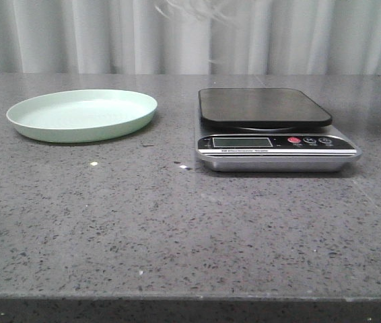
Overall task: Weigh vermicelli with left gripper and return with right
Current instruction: 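Lift the vermicelli with the right gripper and carry it over the green plate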
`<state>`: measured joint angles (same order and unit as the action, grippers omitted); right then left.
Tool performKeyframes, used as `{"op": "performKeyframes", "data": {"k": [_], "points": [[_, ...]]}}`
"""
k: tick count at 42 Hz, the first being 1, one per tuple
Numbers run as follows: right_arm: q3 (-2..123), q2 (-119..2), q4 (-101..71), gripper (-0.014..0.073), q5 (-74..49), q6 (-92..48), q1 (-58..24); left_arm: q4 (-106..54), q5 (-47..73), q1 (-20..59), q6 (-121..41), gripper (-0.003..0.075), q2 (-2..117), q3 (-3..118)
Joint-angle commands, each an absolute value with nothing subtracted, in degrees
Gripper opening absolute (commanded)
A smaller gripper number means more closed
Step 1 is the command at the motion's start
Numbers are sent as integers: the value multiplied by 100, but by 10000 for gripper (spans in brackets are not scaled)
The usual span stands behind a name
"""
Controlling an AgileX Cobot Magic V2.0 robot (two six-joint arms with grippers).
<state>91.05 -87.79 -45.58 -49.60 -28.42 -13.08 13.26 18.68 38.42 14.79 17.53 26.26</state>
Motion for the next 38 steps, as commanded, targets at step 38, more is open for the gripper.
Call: {"op": "performKeyframes", "data": {"k": [38], "points": [[10260,-10980,-5382,151,-3158,-3420,-3116,1345,1466,3841,1535,136,1799,2780]]}}
